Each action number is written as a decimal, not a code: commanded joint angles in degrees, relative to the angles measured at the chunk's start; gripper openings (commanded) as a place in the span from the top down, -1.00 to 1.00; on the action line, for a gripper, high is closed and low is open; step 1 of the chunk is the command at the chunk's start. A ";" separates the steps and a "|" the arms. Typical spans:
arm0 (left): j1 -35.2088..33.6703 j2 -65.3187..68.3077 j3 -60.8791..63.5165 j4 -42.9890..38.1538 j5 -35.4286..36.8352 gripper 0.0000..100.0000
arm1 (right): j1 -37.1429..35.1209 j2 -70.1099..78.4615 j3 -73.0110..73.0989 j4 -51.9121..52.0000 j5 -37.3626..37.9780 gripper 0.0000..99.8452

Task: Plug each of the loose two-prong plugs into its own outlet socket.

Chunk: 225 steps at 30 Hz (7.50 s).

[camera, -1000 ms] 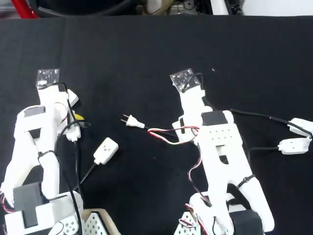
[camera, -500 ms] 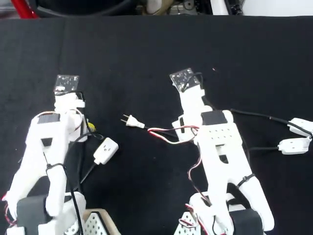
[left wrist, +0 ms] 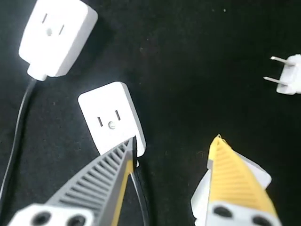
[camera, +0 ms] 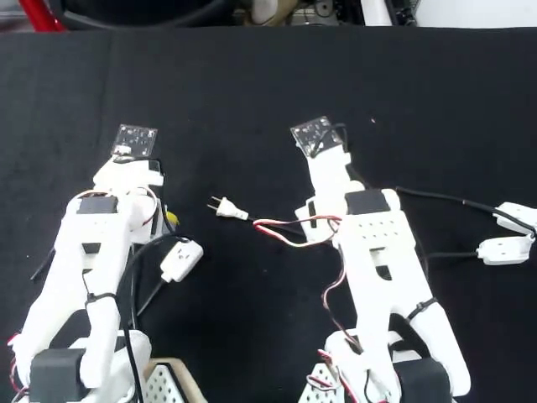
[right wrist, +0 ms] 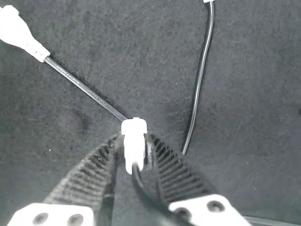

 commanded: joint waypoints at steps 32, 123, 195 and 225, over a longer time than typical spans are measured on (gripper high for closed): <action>-6.90 37.01 -27.38 13.01 -2.55 0.50 | -0.53 0.13 -3.12 -0.62 1.41 0.98; 4.97 1.32 -3.03 4.84 -1.76 0.48 | -0.44 0.13 -3.03 -0.53 1.58 0.98; 7.96 -12.75 -9.45 27.87 -23.03 0.94 | 3.43 0.13 -4.88 1.14 2.73 0.98; 38.64 5.71 -0.57 -2.46 -15.38 0.75 | 10.11 -0.31 -7.87 3.60 2.29 0.98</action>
